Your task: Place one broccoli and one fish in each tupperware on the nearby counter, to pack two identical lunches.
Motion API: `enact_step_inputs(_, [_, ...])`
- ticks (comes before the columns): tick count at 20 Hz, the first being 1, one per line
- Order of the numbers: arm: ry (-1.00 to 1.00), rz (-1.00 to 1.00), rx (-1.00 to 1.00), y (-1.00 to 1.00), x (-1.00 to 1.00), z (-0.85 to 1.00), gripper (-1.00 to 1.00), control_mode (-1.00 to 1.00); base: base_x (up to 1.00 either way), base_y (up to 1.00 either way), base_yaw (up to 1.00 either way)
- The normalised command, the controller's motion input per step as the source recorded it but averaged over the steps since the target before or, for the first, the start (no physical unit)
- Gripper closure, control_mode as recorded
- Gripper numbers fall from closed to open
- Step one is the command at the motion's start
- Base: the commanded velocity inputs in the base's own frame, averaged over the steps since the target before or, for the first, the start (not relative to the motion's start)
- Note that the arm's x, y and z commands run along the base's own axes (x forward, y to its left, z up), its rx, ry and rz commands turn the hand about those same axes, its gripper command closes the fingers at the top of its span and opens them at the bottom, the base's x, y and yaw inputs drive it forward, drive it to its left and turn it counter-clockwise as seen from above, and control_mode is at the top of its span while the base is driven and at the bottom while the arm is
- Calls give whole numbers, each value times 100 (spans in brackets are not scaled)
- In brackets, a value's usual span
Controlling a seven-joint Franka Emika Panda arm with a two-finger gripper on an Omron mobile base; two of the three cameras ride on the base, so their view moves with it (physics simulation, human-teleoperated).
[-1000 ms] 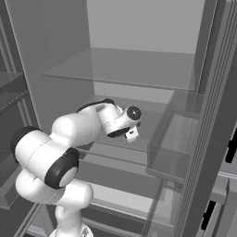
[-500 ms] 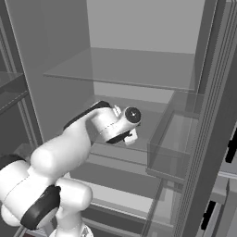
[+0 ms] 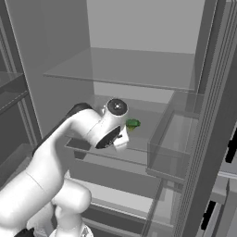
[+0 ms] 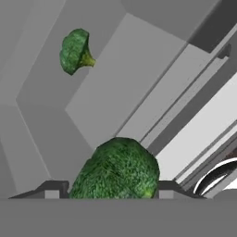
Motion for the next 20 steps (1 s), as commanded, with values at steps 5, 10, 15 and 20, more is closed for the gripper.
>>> enact_step_inputs(5, [0,-5,-15,0,-91,10,100,-100,0,0,0])
enact_step_inputs(10, [2,-4,-7,0,-83,39,100,-100,0,0,0])
enact_step_inputs(15, [0,0,0,0,0,0,100,100,-94,1,0])
enact_step_inputs(20, [0,0,0,0,0,0,100,100,-100,38,8])
